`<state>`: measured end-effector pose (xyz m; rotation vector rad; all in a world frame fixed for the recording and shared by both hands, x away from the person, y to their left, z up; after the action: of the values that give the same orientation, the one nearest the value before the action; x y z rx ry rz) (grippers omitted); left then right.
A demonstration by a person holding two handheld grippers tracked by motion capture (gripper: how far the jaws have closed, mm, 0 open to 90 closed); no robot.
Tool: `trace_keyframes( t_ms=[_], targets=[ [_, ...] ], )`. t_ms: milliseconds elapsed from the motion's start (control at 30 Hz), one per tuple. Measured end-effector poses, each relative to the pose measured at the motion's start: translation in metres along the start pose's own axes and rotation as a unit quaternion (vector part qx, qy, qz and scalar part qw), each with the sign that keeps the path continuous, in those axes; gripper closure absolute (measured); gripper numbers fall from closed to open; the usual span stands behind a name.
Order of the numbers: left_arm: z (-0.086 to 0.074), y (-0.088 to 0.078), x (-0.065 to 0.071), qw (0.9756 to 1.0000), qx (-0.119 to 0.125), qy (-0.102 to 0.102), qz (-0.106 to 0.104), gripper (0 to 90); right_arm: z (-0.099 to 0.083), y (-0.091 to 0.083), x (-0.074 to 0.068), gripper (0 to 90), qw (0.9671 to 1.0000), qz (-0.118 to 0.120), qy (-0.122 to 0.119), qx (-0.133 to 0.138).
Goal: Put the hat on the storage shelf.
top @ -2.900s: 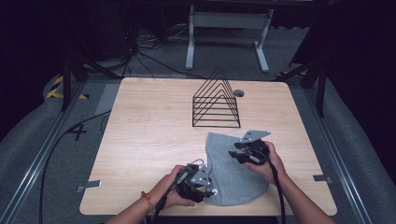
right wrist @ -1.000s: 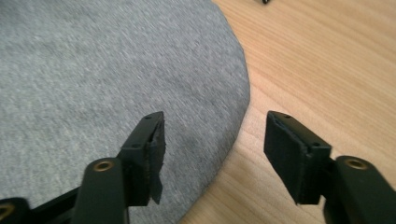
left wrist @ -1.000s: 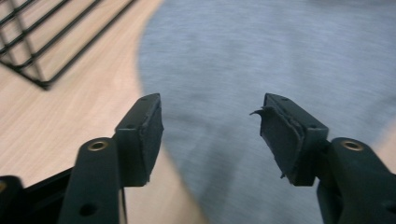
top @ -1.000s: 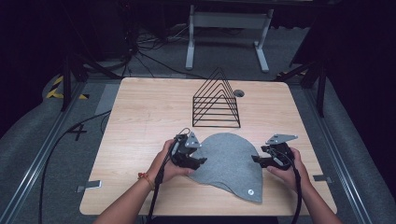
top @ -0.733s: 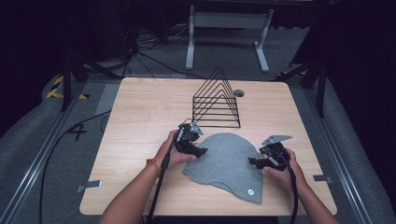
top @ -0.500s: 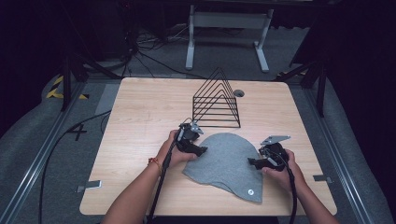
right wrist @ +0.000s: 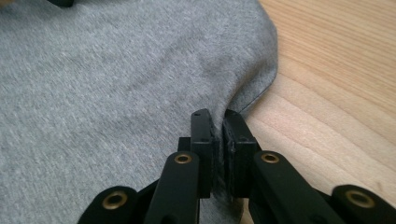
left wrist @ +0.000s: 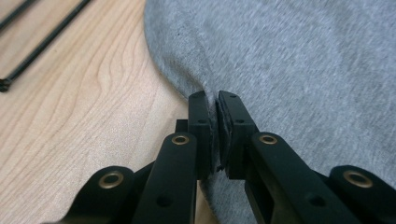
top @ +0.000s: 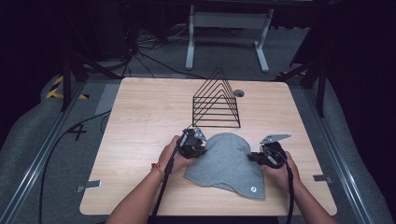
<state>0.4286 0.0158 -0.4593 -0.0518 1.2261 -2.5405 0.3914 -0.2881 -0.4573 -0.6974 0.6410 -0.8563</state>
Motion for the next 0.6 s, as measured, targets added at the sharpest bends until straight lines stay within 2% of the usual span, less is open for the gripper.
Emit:
trace_keyframes(
  t_ms=[33,200,300,400,500,600],
  targets=[
    [0.001,-0.003,0.001,1.0000,0.007,0.002,0.003,84.9,0.000,-0.003,-0.001,84.7,1.0000,0.003,0.002,0.005],
    [0.014,-0.025,0.007,0.9992,0.040,0.000,0.010,85.0,0.008,-0.027,-0.010,84.9,0.9982,0.015,-0.022,0.053],
    [0.025,-0.038,0.012,0.9982,0.053,0.022,0.016,85.1,0.015,-0.045,-0.018,84.9,0.9954,0.013,-0.049,0.081],
    [0.037,-0.054,0.014,0.9964,0.071,0.038,0.025,85.2,0.025,-0.060,-0.024,85.0,0.9922,0.012,-0.064,0.106],
    [0.048,-0.068,0.015,0.9943,0.082,0.053,0.042,85.1,0.034,-0.072,-0.028,85.0,0.9899,0.013,-0.076,0.119],
    [0.056,-0.078,0.012,0.9926,0.094,0.054,0.054,85.2,0.041,-0.081,-0.030,85.0,0.9884,0.015,-0.081,0.127]
  ],
)
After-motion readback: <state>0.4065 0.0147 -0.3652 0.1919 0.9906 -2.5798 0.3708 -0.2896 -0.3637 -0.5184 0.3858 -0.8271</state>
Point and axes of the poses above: each handheld gripper's, and its own axes: y roughly forward along the jaws, z roughly out of its top, x roughly to its right, the point moved 1 cm from there along y, roughly forward along the jaws, and after that the axes turned 11 degrees about y, right-handed, at the moved point
